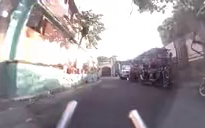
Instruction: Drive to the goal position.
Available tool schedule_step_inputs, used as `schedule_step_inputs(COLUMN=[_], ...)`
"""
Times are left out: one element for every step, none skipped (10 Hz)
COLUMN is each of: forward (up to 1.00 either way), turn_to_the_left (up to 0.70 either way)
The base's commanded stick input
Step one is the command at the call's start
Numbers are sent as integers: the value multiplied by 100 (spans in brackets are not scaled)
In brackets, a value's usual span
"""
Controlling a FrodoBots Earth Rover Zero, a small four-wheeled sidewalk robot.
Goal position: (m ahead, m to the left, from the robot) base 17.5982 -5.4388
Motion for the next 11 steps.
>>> schedule_step_inputs(forward=[85, 85, 85, 85, 85, 85, 85, 85, 85, 85, 85], turn_to_the_left=[-34, -34, -34, -34, -34, -34, -34, -30, -1, 0, 0])
